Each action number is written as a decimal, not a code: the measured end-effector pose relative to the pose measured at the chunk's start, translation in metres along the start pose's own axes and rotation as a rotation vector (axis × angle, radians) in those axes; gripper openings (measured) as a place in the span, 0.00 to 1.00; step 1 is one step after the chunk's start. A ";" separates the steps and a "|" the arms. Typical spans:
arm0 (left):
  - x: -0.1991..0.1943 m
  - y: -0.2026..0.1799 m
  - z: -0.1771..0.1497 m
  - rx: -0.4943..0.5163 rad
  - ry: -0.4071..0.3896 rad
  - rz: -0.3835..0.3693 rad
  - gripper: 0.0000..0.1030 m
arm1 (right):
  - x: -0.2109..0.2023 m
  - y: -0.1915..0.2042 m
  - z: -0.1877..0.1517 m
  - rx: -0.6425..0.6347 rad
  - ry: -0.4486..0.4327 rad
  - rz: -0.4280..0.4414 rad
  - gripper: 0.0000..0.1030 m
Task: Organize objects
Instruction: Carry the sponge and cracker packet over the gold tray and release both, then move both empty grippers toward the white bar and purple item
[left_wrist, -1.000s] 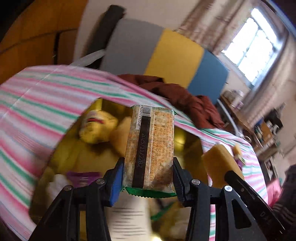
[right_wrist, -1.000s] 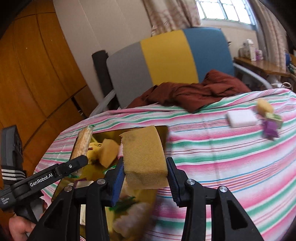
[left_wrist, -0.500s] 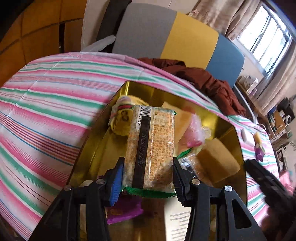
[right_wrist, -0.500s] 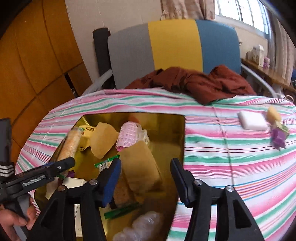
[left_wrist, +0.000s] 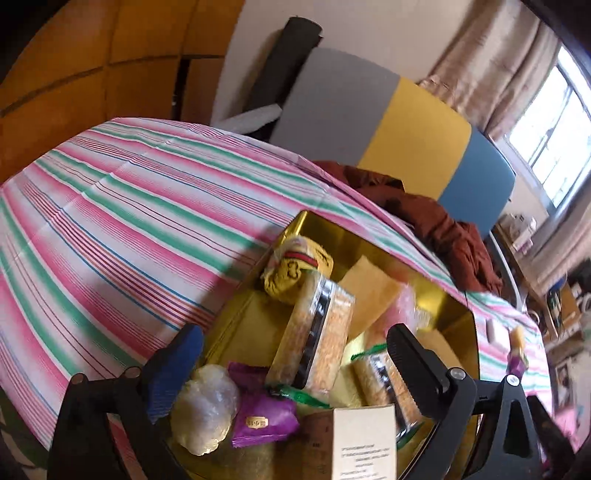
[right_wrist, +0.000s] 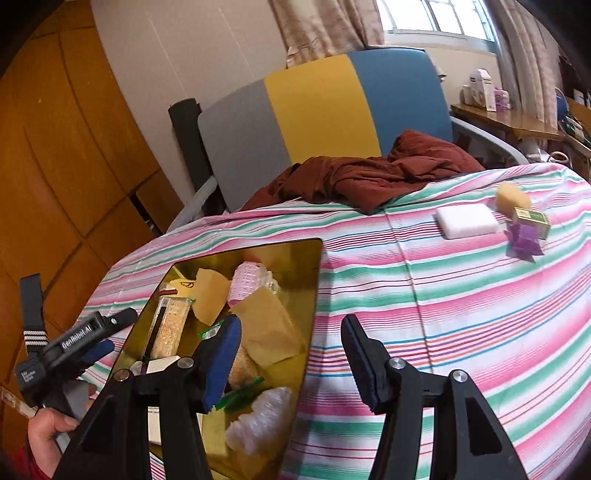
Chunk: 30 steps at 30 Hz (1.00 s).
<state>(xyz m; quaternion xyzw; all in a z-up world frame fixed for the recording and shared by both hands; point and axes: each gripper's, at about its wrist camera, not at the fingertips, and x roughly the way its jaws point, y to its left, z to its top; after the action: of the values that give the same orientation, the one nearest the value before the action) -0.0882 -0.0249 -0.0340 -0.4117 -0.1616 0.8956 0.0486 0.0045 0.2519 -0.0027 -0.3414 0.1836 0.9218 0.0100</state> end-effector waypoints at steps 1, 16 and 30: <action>-0.001 -0.002 0.001 -0.002 0.001 0.003 0.97 | -0.002 -0.002 -0.001 0.002 -0.003 -0.001 0.55; -0.034 -0.106 -0.033 0.201 -0.016 -0.152 1.00 | -0.012 -0.060 -0.018 0.082 0.004 -0.110 0.55; -0.018 -0.227 -0.098 0.454 0.134 -0.321 1.00 | -0.025 -0.159 -0.027 0.248 -0.035 -0.278 0.55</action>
<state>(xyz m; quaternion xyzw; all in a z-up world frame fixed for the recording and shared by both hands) -0.0127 0.2096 -0.0061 -0.4175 -0.0164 0.8606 0.2912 0.0630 0.3933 -0.0585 -0.3436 0.2464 0.8876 0.1826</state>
